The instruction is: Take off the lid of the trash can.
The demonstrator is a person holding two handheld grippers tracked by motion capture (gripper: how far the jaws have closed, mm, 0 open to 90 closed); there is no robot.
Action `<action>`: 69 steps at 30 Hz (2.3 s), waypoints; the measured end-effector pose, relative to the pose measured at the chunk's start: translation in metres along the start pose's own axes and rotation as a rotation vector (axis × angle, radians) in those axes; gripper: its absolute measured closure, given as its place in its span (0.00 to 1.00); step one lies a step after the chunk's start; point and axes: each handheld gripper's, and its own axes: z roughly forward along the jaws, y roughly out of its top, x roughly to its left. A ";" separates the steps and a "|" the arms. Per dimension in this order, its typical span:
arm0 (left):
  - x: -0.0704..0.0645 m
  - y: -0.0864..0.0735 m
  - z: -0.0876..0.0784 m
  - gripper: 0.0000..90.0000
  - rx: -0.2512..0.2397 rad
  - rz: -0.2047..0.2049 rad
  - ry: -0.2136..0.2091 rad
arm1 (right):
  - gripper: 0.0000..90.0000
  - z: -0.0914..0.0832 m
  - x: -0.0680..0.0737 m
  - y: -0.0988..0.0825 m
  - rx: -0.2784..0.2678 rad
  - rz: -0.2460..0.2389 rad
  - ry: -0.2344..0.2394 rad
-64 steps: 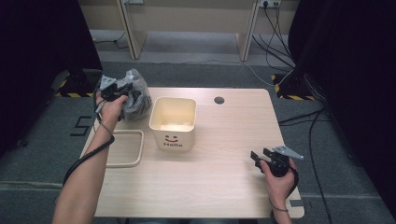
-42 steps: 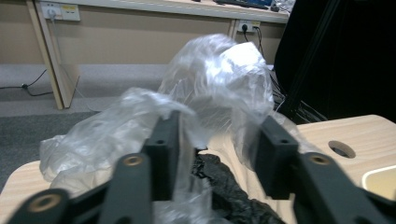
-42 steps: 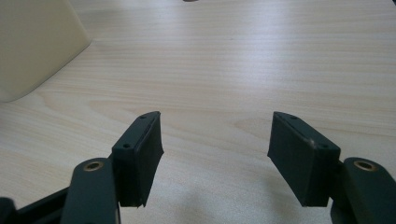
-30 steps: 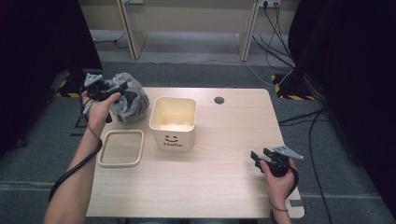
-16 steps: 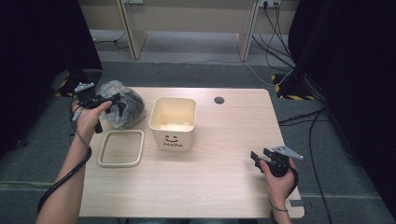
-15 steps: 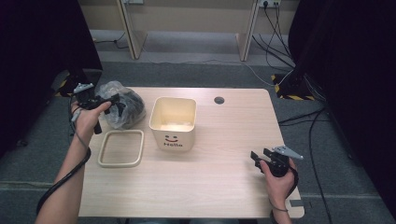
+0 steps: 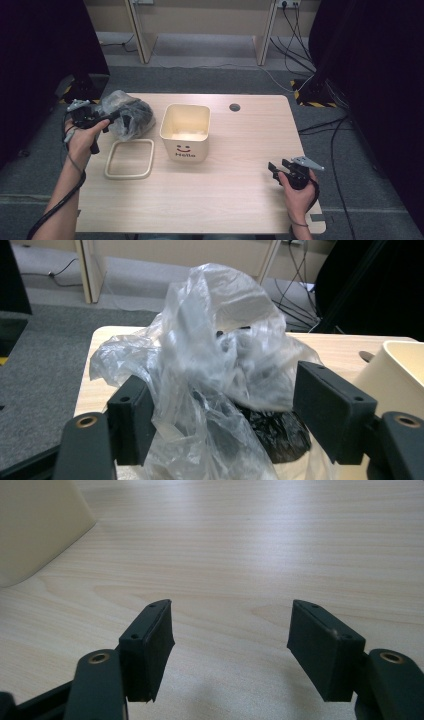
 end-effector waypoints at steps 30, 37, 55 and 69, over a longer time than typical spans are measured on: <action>0.000 -0.013 -0.051 0.23 0.013 0.093 -0.060 | 0.38 0.000 0.000 0.000 0.006 0.004 -0.001; 0.000 -0.020 -0.062 0.23 0.005 0.103 -0.054 | 0.38 0.000 0.001 0.000 0.008 0.005 -0.002; -0.001 -0.062 -0.075 0.24 0.038 0.108 -0.026 | 0.37 0.000 0.000 0.000 0.011 0.009 0.000; -0.004 -0.088 -0.058 0.24 0.101 0.097 -0.020 | 0.37 0.000 -0.001 0.000 0.005 0.014 0.003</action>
